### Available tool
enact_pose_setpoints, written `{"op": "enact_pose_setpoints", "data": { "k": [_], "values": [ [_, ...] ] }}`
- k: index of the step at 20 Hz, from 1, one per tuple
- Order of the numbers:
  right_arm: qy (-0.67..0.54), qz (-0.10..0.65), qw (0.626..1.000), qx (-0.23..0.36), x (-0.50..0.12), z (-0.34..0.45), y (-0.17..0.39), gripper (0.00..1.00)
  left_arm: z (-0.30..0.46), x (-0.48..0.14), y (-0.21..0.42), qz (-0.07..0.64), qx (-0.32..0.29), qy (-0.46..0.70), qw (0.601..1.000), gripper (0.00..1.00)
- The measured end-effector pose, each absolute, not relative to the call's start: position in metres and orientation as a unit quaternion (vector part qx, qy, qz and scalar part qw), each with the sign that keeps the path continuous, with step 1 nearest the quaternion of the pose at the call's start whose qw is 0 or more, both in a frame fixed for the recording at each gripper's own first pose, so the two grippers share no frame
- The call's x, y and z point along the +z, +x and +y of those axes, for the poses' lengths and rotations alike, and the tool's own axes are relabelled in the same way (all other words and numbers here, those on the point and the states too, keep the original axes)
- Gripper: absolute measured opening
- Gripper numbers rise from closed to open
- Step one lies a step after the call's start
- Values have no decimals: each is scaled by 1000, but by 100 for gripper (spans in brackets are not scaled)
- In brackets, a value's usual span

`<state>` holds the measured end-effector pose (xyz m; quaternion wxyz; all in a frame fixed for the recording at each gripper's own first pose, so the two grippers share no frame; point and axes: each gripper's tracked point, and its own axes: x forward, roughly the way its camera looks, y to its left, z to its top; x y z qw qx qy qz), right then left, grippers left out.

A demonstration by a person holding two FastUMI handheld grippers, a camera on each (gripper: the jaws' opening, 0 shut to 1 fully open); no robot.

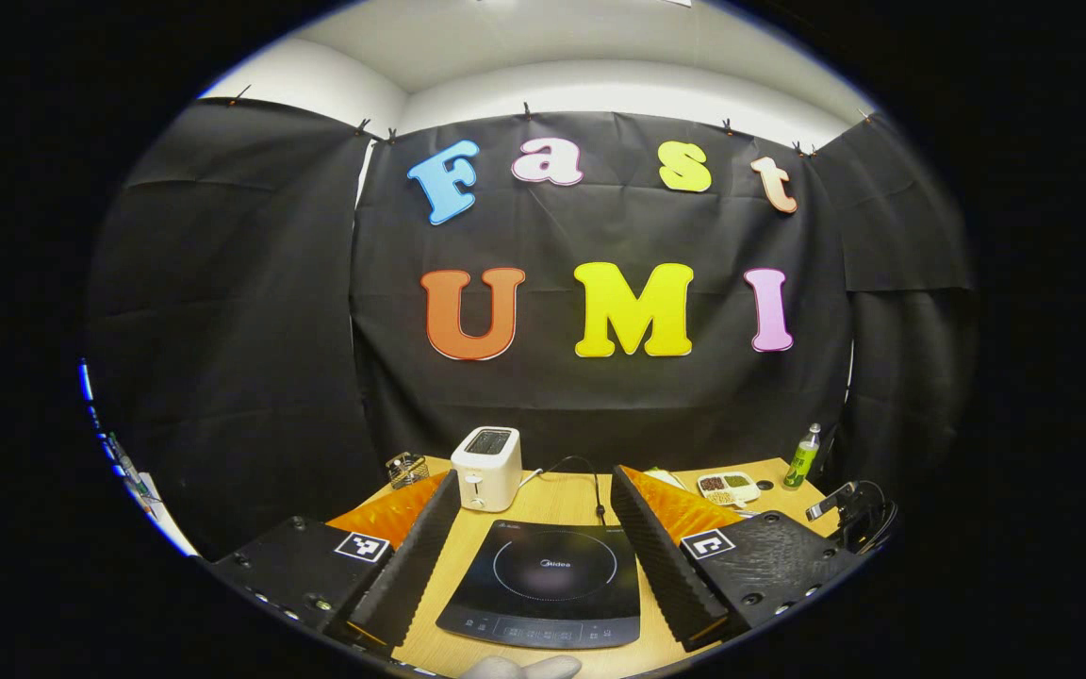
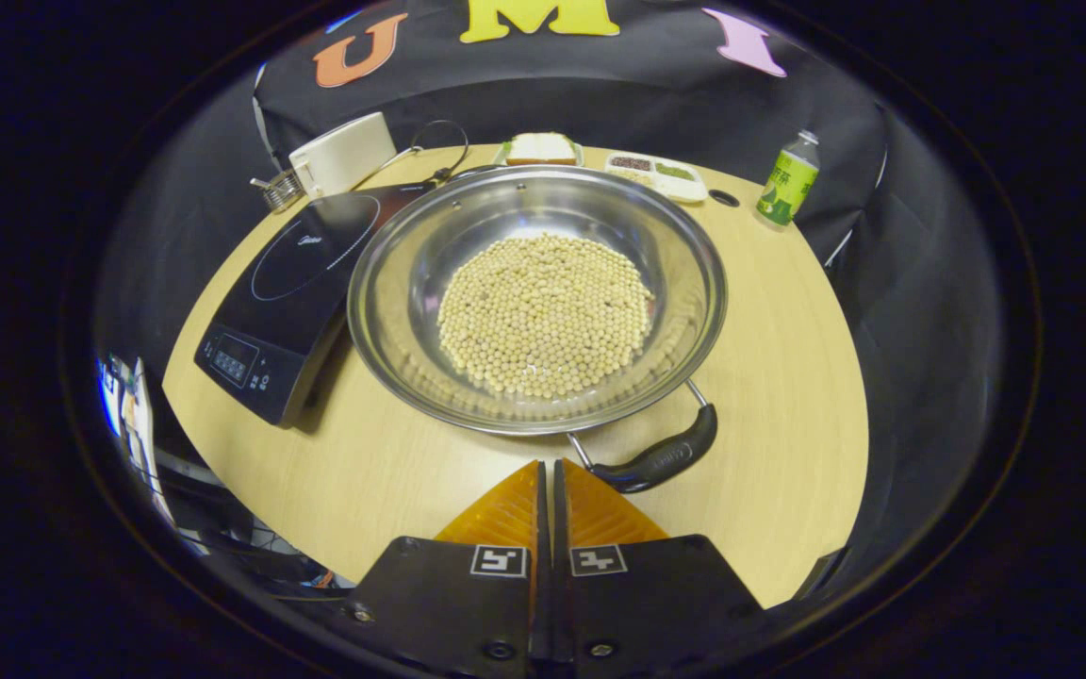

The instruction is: First push the handle of the pot to place it horizontally, then grasp the pot with both hands and set it on the induction cooktop.

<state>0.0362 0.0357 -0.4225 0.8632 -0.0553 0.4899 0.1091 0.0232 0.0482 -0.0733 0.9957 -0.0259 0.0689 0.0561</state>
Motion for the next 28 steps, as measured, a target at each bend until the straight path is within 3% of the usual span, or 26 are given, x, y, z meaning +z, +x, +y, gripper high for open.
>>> {"op": "enact_pose_setpoints", "data": {
  "k": [3, 19, 20, 21, 23, 24, 25, 28],
  "values": [
    [-61, 488, 865, 100, -422, 25, 40, 0, 47, -74, 28, 70, 55, -28, 996, 96],
    [-56, 496, 865, 57, -425, -32, 61, 4, 34, -76, 45, 73, 49, -27, 996, 100],
    [-57, 498, 864, 54, -426, -36, 64, 4, 33, -76, 45, 74, 49, -26, 996, 96],
    [-56, 498, 863, 53, -426, -39, 66, 4, 32, -77, 46, 75, 50, -25, 996, 100],
    [-55, 501, 862, 52, -427, -44, 69, 4, 34, -78, 46, 77, 55, -24, 995, 96],
    [-55, 502, 862, 51, -427, -47, 72, 4, 34, -78, 47, 78, 58, -24, 995, 100],
    [-55, 503, 861, 51, -427, -49, 75, 3, 34, -78, 46, 80, 60, -24, 995, 96],
    [-58, 504, 860, 49, -426, -55, 85, 0, 33, -81, 47, 84, 67, -22, 994, 96]
  ]
}}
